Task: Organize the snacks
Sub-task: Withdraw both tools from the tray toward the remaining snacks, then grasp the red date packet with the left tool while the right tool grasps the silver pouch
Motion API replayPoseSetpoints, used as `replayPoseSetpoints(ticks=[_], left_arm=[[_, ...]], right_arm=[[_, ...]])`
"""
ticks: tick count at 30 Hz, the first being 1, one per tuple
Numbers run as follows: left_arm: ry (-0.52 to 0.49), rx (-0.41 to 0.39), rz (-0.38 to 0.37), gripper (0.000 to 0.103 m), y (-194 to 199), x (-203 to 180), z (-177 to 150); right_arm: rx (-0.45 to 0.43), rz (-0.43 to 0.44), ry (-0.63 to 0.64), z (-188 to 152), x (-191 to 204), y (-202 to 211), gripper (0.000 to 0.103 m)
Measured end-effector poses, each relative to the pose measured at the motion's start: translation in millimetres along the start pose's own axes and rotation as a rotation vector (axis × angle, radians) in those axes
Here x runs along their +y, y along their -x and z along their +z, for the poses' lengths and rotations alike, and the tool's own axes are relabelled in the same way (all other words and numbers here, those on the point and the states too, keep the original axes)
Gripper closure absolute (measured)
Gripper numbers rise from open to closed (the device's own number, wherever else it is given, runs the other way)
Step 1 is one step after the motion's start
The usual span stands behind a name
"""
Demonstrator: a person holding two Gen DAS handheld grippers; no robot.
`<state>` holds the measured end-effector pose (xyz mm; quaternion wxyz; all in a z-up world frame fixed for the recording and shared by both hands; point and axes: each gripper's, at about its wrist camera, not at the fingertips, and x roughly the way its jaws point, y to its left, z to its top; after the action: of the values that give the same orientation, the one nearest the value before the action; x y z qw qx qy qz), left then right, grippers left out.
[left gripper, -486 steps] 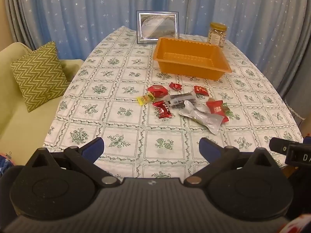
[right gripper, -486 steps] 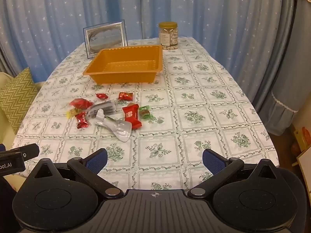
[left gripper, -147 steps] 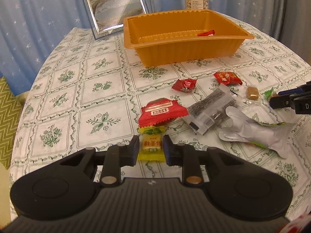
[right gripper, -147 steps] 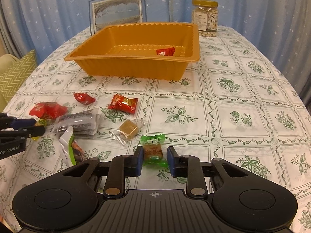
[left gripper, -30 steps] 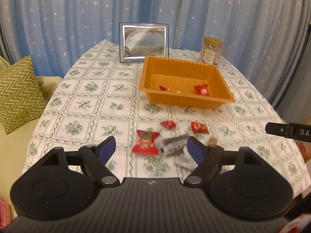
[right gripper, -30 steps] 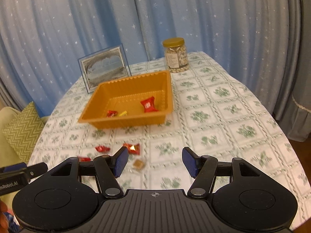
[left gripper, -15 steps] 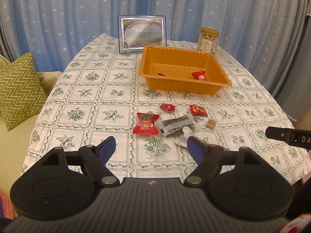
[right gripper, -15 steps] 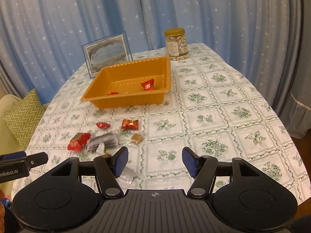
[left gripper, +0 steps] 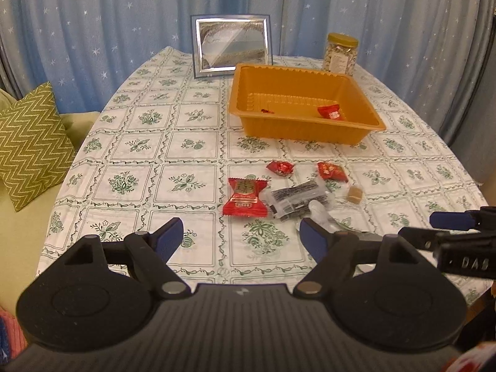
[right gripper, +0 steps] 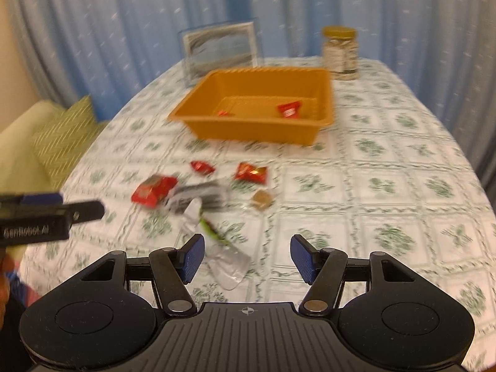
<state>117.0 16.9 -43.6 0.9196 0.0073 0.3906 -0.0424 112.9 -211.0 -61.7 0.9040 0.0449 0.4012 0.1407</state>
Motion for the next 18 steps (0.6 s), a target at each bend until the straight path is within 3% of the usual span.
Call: replayPoseSetpoints(ticks=[14,16,18], left_arm=[[0.009,0.046,0.004,0.023,-48.8,19.8,5.5],[0.004,0.048,0.001,0.023,-54.3,21.3,6.7],[-0.003,0.050,-0.003,0.023,-59.7,22.1,7.8]], right_arm=[[0.098,0.090,0.259,5.2,27.9,-82.1,0.042],[0.111,0.086,0.291,4.9,32.1,-91.0,0.054],[0.130,0.084,0.307,4.9,33.0,-99.4,0.060]])
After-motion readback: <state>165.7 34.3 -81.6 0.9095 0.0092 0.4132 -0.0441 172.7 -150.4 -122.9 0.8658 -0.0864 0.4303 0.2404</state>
